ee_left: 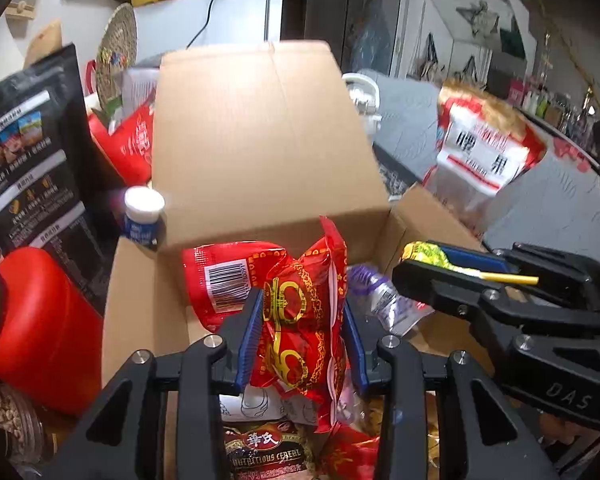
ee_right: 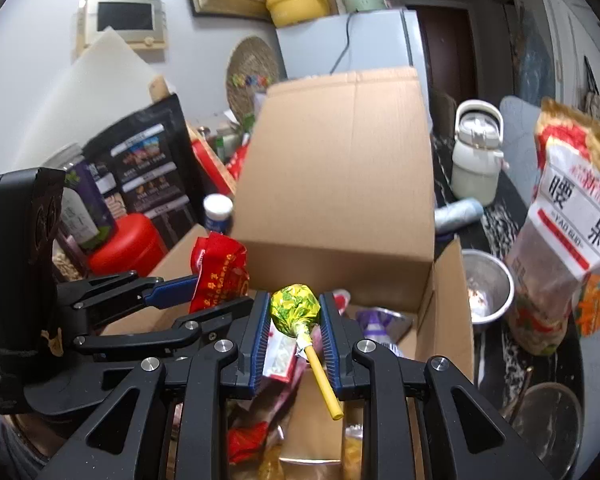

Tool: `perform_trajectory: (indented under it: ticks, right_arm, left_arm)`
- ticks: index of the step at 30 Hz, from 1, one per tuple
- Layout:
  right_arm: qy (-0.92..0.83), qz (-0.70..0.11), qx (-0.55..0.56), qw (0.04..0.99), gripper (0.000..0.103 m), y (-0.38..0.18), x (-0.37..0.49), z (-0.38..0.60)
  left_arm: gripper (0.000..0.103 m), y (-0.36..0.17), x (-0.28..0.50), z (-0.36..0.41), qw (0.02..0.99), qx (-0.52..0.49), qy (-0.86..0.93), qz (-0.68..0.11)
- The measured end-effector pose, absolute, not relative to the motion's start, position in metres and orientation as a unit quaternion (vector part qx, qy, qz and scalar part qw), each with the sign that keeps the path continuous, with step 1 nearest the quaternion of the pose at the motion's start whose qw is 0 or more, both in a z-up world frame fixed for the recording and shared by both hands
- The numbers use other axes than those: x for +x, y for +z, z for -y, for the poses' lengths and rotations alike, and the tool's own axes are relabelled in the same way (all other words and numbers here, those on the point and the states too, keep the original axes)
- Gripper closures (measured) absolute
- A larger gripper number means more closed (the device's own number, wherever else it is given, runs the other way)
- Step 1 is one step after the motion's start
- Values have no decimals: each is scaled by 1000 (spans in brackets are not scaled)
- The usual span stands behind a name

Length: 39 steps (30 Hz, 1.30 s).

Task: Organize snacks
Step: 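Open the left tool over the box while right tool drops the lollipop inside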

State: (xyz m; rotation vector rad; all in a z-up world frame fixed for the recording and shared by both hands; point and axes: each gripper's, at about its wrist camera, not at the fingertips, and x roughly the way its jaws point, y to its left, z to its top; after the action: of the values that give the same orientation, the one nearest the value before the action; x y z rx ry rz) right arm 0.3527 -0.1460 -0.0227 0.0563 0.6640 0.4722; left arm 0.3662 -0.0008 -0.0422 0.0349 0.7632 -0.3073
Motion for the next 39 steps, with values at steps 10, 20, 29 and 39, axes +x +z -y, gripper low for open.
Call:
perform_trajectory:
  ticks: [10,20,29,39]
  right_arm:
    - [221,-360,23,906,79,-42,366,140]
    - [213,-389,32,896,78,-53,374,140]
    - [200,-437,33,876,78,-72,385,144]
    - [184,-416,-7,891,47,-52,371,141]
  left_arm:
    - [66,-65,379,7,900,38,-134,-414]
    - [66,-76,388,17,890,62,-102,-440]
    - [65,-92,407,11,867,39,-78,-491]
    - [61,-87,402,17,869,54,-57,-488]
